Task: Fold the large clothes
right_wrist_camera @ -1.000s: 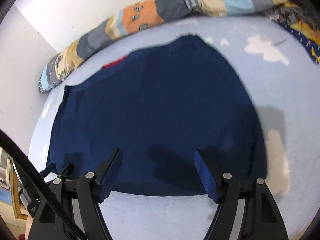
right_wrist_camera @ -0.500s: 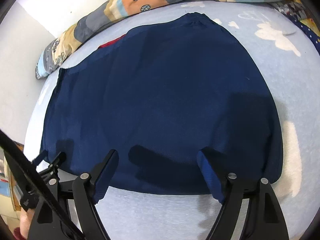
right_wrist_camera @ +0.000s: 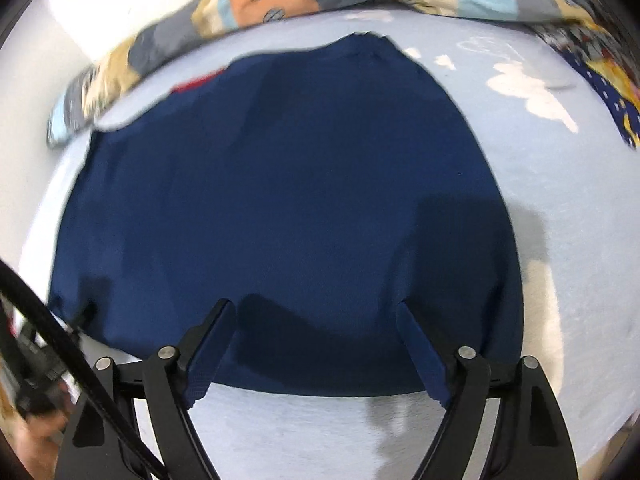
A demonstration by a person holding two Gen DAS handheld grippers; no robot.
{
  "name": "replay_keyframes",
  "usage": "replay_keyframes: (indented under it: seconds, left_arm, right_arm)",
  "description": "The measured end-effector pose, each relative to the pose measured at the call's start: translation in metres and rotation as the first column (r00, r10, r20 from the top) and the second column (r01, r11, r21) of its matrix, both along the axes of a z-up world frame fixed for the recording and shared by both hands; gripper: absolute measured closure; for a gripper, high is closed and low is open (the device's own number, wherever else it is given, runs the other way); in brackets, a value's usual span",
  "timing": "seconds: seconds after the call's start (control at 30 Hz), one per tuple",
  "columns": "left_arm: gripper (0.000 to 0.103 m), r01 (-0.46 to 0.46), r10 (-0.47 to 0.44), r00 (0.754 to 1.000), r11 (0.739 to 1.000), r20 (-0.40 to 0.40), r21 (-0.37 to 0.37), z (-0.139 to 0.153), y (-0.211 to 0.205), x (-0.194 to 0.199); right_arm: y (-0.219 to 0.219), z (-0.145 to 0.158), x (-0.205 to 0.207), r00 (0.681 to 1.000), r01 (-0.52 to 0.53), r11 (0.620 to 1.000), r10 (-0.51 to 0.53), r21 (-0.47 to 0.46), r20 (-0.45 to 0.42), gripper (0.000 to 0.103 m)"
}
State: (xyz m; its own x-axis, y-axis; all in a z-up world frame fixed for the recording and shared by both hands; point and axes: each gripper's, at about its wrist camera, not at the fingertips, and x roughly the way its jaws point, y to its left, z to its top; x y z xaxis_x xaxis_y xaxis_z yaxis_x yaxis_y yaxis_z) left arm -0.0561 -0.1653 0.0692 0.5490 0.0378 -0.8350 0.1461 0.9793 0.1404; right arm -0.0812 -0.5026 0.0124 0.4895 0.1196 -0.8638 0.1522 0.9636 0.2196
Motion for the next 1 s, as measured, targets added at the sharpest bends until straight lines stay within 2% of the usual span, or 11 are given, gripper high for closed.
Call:
replay_keyframes:
  seconds: [0.03,0.13,0.6,0.8,1.0]
  left_arm:
    - [0.0,0.0,0.0,1.0,1.0,0.001,0.0,0.0,0.0,0.0]
    - [0.0,0.0,0.0,1.0,1.0,0.004,0.003,0.0,-0.001,0.0]
    - [0.0,0.006,-0.006,1.0,1.0,0.012,0.009,-0.002,-0.002,0.0]
    - [0.0,0.006,-0.006,1.0,1.0,0.014,0.01,-0.002,-0.002,-0.001]
    - [0.0,0.005,-0.006,1.0,1.0,0.015,0.01,-0.002,-0.003,-0.001]
  right_arm:
    - [0.007,-0.001,0.0,1.0,-0.017,0.999,0.017,-0.032,-0.001,0.008]
    - [0.014,-0.003,-0.001,0.999,-0.038,0.997,0.038,-0.069,-0.008,0.004]
    - [0.024,-0.001,-0.003,0.998,-0.063,0.99,0.062,-0.129,-0.011,0.003]
    - [0.038,0.015,-0.008,0.994,-0.079,0.965,0.094,-0.251,0.048,0.003]
    - [0.052,0.031,-0.012,0.983,-0.102,0.938,0.147,-0.332,0.111,0.003]
